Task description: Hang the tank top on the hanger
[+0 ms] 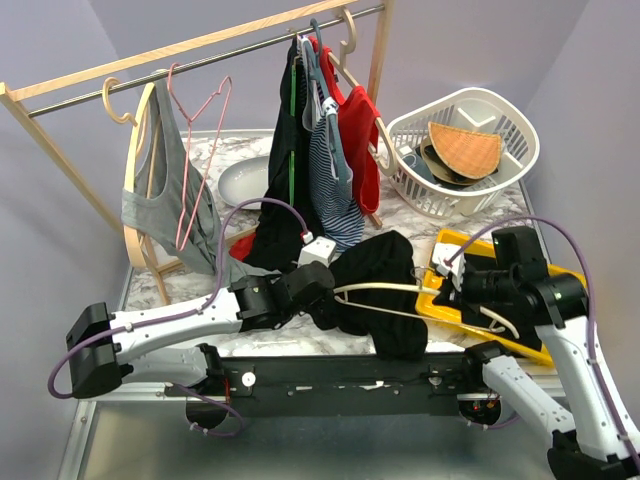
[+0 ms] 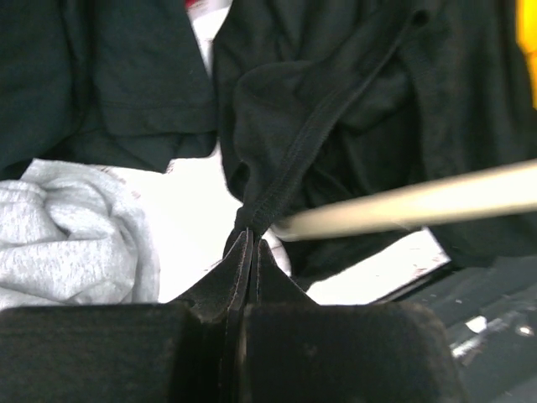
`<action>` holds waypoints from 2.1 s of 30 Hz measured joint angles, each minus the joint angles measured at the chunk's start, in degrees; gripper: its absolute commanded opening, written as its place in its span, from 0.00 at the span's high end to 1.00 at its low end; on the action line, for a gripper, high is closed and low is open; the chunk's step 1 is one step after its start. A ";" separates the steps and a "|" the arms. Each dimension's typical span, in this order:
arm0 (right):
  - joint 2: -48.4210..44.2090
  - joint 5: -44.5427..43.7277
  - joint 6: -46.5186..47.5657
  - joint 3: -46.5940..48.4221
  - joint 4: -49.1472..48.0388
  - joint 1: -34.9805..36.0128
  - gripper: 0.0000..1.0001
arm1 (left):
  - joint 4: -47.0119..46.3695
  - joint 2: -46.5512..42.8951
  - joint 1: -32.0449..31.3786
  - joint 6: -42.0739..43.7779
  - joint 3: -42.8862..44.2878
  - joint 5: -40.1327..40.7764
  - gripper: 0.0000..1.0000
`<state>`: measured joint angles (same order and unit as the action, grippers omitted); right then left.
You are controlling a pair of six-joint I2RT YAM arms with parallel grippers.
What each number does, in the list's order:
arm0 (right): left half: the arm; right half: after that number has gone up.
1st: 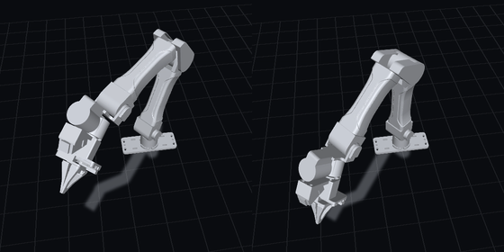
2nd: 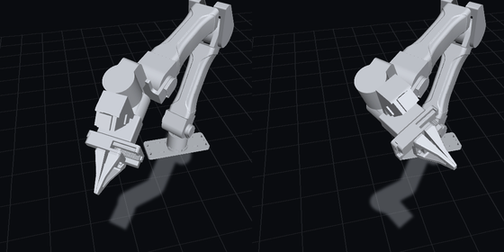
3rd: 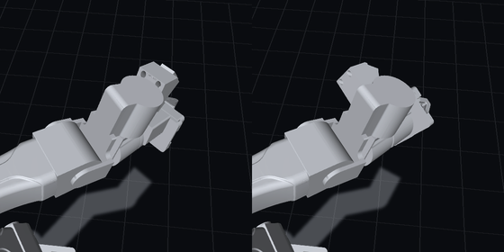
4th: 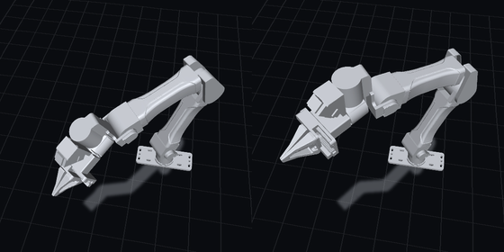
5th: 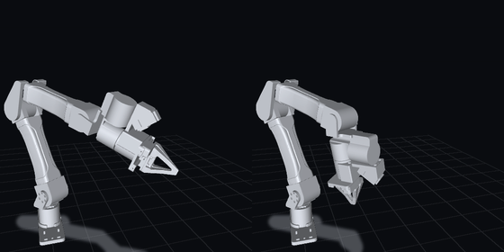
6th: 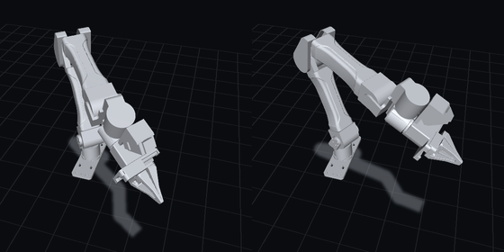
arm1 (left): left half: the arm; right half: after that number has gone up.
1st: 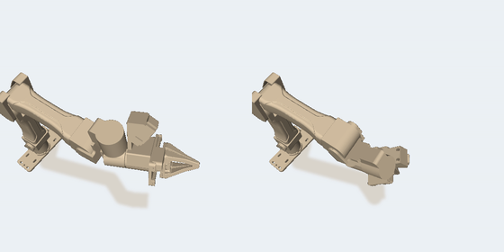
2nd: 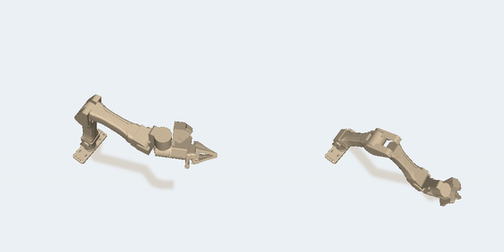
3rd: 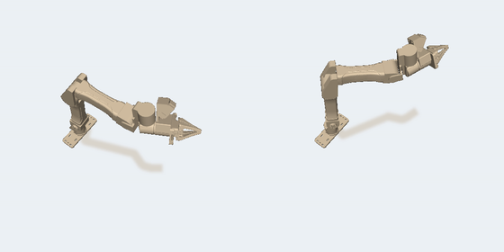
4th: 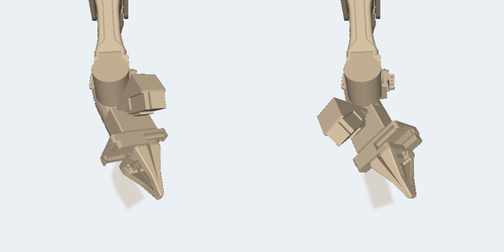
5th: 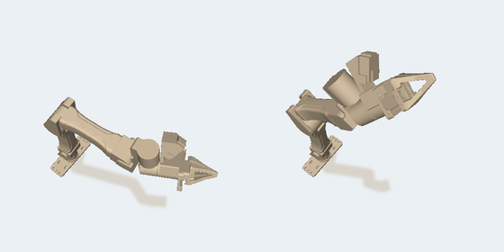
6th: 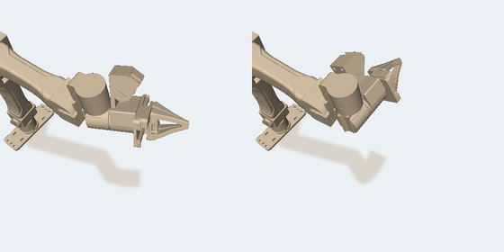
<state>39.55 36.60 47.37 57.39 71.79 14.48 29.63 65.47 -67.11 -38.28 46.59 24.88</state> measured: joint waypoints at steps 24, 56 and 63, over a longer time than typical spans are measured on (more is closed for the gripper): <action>19.30 10.64 -2.80 -0.46 -19.37 11.80 0.99 | 0.22 -1.16 0.04 2.62 14.01 -6.64 0.98; 25.35 22.84 18.97 -0.59 -14.78 12.07 0.99 | 5.57 -14.47 0.63 40.35 4.15 -34.80 0.07; 25.59 23.41 20.04 0.09 -14.62 12.33 0.99 | 3.21 -11.65 0.63 41.83 4.15 -36.50 0.28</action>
<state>65.14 60.01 67.42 57.47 57.17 26.81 32.84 53.82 -66.48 3.55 50.74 -11.62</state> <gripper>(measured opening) 0.139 0.831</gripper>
